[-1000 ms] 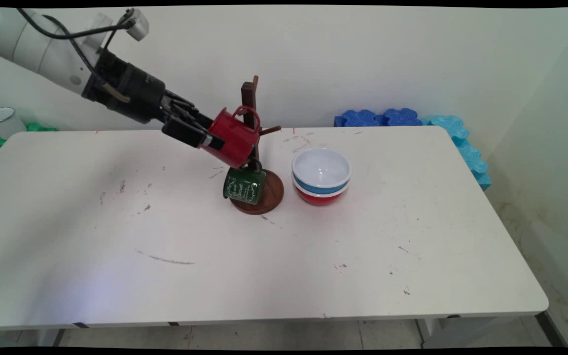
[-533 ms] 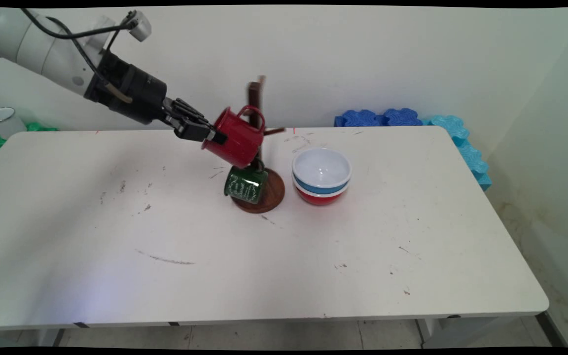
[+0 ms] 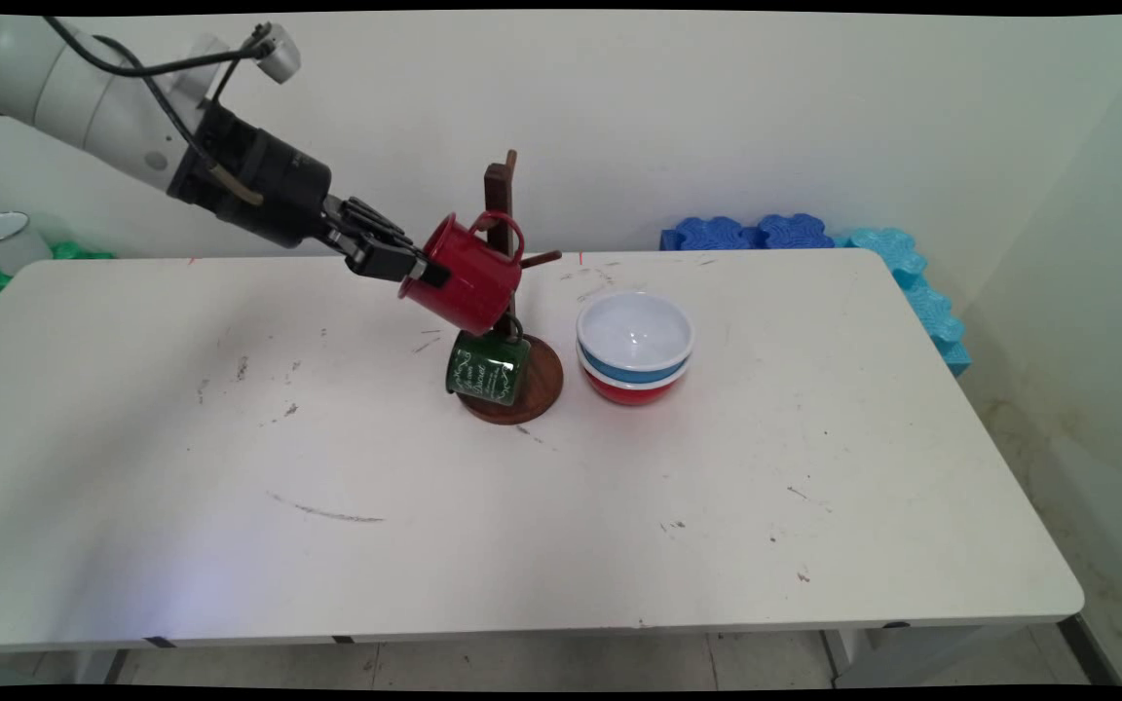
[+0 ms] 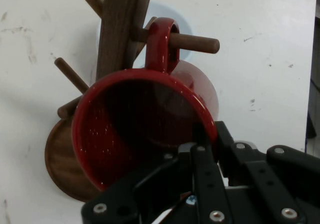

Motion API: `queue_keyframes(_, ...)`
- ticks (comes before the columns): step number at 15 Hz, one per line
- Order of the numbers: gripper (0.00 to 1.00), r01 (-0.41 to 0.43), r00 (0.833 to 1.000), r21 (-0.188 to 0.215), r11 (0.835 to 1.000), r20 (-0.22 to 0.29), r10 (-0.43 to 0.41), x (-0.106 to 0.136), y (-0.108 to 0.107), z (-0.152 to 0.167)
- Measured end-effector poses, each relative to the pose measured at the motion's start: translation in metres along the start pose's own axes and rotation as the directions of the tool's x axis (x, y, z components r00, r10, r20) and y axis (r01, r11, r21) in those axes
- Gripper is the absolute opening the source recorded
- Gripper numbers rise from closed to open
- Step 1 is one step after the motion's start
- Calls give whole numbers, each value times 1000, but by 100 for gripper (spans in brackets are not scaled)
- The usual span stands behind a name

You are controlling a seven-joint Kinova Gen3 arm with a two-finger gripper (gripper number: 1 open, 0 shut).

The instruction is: Place the picked object on the table

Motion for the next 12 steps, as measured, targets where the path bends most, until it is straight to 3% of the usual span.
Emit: queue_keyframes(12,0,19,1000,-31,999,-6,-19,3,16,-8)
